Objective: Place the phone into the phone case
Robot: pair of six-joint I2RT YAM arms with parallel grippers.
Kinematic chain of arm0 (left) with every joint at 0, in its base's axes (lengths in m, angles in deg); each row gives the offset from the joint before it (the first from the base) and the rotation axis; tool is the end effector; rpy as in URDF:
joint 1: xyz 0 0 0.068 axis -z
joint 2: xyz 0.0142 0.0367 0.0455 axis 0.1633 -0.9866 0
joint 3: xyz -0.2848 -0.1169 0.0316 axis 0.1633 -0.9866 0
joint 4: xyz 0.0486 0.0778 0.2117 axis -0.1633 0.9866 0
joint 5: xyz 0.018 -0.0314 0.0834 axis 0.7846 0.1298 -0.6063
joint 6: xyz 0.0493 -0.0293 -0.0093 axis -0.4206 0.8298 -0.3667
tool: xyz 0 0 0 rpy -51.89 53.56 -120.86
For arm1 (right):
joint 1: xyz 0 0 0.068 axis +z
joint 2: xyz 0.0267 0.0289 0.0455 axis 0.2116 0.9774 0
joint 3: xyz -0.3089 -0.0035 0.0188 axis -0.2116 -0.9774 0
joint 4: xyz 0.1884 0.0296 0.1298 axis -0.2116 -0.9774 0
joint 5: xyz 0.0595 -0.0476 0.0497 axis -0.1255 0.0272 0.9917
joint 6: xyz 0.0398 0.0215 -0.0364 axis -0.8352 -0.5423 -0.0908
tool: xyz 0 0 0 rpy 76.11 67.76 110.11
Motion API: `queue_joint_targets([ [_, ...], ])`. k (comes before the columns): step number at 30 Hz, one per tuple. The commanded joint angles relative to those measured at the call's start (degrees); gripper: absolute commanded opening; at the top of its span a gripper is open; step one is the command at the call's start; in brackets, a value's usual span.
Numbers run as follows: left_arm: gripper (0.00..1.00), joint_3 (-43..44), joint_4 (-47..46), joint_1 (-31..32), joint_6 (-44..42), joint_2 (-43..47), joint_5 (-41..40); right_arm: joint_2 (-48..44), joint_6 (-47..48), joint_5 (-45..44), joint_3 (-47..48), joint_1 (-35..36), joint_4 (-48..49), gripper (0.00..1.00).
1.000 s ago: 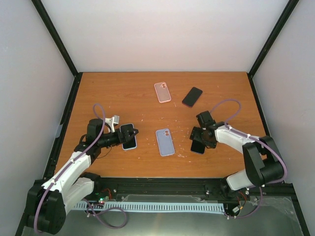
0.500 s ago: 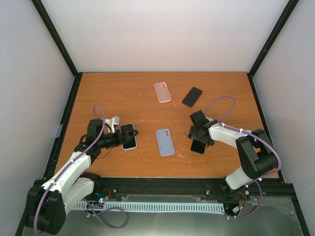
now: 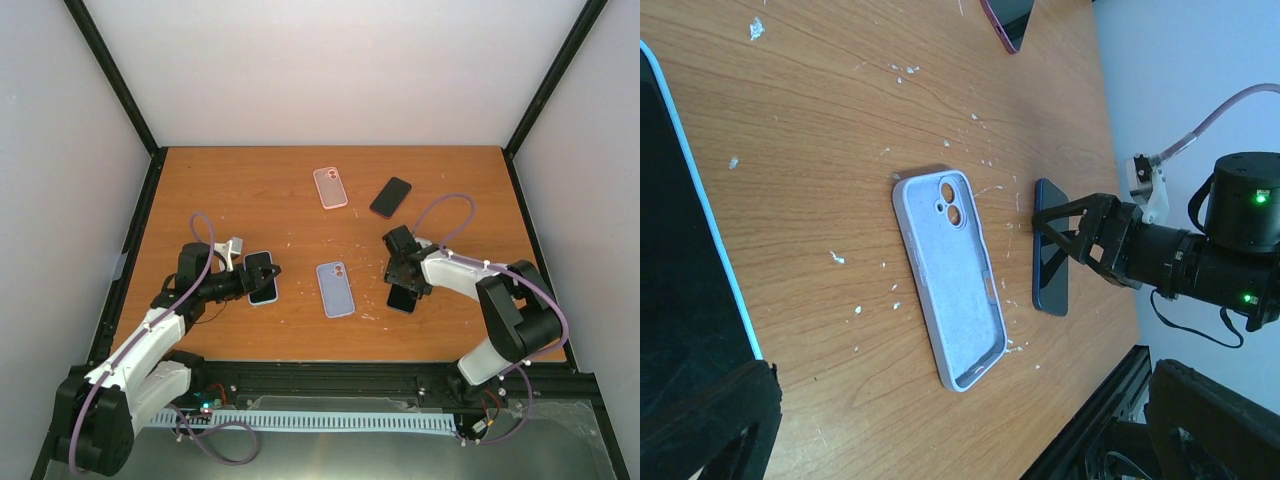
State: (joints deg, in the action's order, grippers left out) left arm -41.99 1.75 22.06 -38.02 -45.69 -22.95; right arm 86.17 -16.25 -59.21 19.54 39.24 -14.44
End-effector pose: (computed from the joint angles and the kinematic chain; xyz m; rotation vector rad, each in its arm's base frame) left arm 0.1229 -0.0549 0.2348 -0.1705 2.3359 -1.2643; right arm 0.2188 0.1002 0.1937 0.4366 2.7329 -0.0548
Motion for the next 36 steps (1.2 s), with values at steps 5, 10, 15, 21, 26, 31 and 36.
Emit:
queue_joint_targets([
  [5, 0.99, -1.75, -1.19, 0.35, 0.03, -0.29, -1.11, 0.23, 2.28, 4.12, -1.69, 8.04, 1.44, 0.67],
  [10, 0.99, -1.42, -1.27, 0.34, 1.01, -2.09, -1.13, 0.14, 2.88, 6.14, -0.76, 10.46, 3.95, 0.62],
  [15, 0.99, -1.74, -1.8, 0.36, 2.74, -2.72, 0.04, -0.71, 4.85, 7.15, 1.85, 11.2, 4.74, 0.56],
  [21, 0.99, -1.68, -1.11, 0.39, 3.92, -1.51, -2.2, -2.91, 8.6, 13.58, 4.73, 11.43, 8.96, 0.54],
  [26, 0.99, -2.85, -2.79, 0.37, 6.13, -0.96, -2.49, -4.29, 9.53, 18.78, 4.46, 12.7, 15.87, 0.53],
  [31, 0.99, -2.94, -3.14, 0.38, 6.67, -0.78, -2.51, -2.69, 10.06, 19.13, 6.52, 14.77, 19.04, 0.53],
  [36, 0.98, -2.14, -2.33, 0.35, 5.82, -1.62, -2.29, 0.05, 9.66, 17.5, 8.13, 17.49, 20.88, 0.53],
])
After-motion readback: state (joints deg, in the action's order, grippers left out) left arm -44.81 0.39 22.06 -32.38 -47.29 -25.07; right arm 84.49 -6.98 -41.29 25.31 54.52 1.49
